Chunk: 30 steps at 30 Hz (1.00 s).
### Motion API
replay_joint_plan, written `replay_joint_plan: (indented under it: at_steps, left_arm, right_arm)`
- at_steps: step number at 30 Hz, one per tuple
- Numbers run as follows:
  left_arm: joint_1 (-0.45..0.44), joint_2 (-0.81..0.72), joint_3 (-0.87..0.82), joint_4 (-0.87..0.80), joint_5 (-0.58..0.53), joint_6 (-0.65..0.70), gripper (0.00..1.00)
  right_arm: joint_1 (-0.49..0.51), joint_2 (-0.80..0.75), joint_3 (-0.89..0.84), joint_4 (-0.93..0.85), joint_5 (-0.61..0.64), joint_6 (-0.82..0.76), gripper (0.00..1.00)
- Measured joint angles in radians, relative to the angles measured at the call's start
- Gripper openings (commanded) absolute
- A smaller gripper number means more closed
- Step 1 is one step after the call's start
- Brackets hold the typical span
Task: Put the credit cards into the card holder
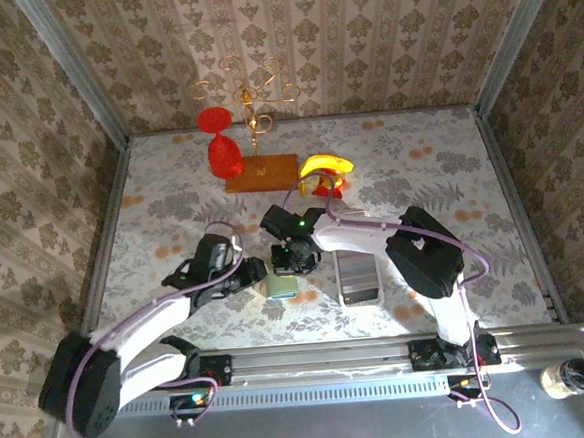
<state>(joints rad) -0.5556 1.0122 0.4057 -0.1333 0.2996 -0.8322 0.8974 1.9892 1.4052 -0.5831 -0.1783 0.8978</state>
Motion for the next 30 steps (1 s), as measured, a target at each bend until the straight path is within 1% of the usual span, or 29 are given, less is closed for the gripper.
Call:
replay_joint_plan:
  at_steps: [2, 3, 4, 6, 10, 14, 15, 17, 18, 20, 21, 22, 24, 25, 27, 30]
  left_arm:
    - [0.017, -0.101, 0.009, -0.067, -0.035, 0.006, 0.56]
    - [0.03, -0.151, 0.014, -0.103, -0.054, 0.011, 0.62]
    - [0.045, -0.199, 0.022, -0.146, -0.073, 0.018, 0.72]
    - [0.071, -0.271, 0.043, -0.222, -0.108, 0.033, 1.0]
    - [0.138, -0.342, 0.126, -0.354, -0.187, 0.075, 1.0]
    - [0.224, -0.325, 0.223, -0.399, -0.263, 0.148, 1.0]
    - [0.258, -0.313, 0.242, -0.394, -0.279, 0.167, 1.0]
    - [0.332, -0.289, 0.261, -0.37, -0.328, 0.192, 1.0]
    - [0.375, -0.274, 0.261, -0.353, -0.358, 0.2, 1.0]
    - [0.47, -0.233, 0.259, -0.312, -0.394, 0.213, 1.0]
    - [0.53, -0.206, 0.252, -0.273, -0.408, 0.219, 1.0]
    - [0.585, -0.183, 0.239, -0.222, -0.41, 0.228, 0.99]
    - [0.683, -0.14, 0.19, -0.097, -0.401, 0.254, 1.0]
    - [0.727, -0.118, 0.154, -0.02, -0.389, 0.273, 1.0]
    - [0.777, -0.074, 0.104, 0.083, -0.381, 0.309, 1.0]
    - [0.792, 0.025, 0.103, 0.157, -0.367, 0.385, 1.0]
  right_arm:
    - [0.0, -0.006, 0.0, 0.016, 0.016, 0.003, 0.3]
    - [0.0, -0.011, 0.0, 0.026, 0.022, 0.002, 0.39]
    - [0.0, -0.019, 0.0, 0.041, 0.03, 0.003, 0.47]
    - [0.0, -0.042, 0.001, 0.066, 0.047, -0.004, 0.57]
    - [-0.005, -0.155, -0.001, 0.117, 0.09, -0.033, 0.63]
    - [-0.051, -0.383, -0.087, 0.204, 0.152, -0.109, 0.68]
    - [-0.08, -0.468, -0.137, 0.233, 0.178, -0.144, 0.71]
    - [-0.148, -0.624, -0.248, 0.299, 0.235, -0.217, 0.84]
    - [-0.186, -0.713, -0.324, 0.353, 0.27, -0.27, 0.92]
    - [-0.253, -0.868, -0.483, 0.472, 0.357, -0.381, 0.94]
    - [-0.276, -0.937, -0.566, 0.536, 0.406, -0.441, 0.96]
    - [-0.301, -0.998, -0.657, 0.611, 0.454, -0.507, 0.97]
    - [-0.36, -1.075, -0.806, 0.734, 0.503, -0.62, 0.99]
    - [-0.409, -1.096, -0.875, 0.788, 0.519, -0.671, 0.99]
    - [-0.531, -1.105, -0.969, 0.841, 0.526, -0.743, 1.0]
    - [-0.708, -1.07, -1.046, 0.883, 0.515, -0.802, 1.0]
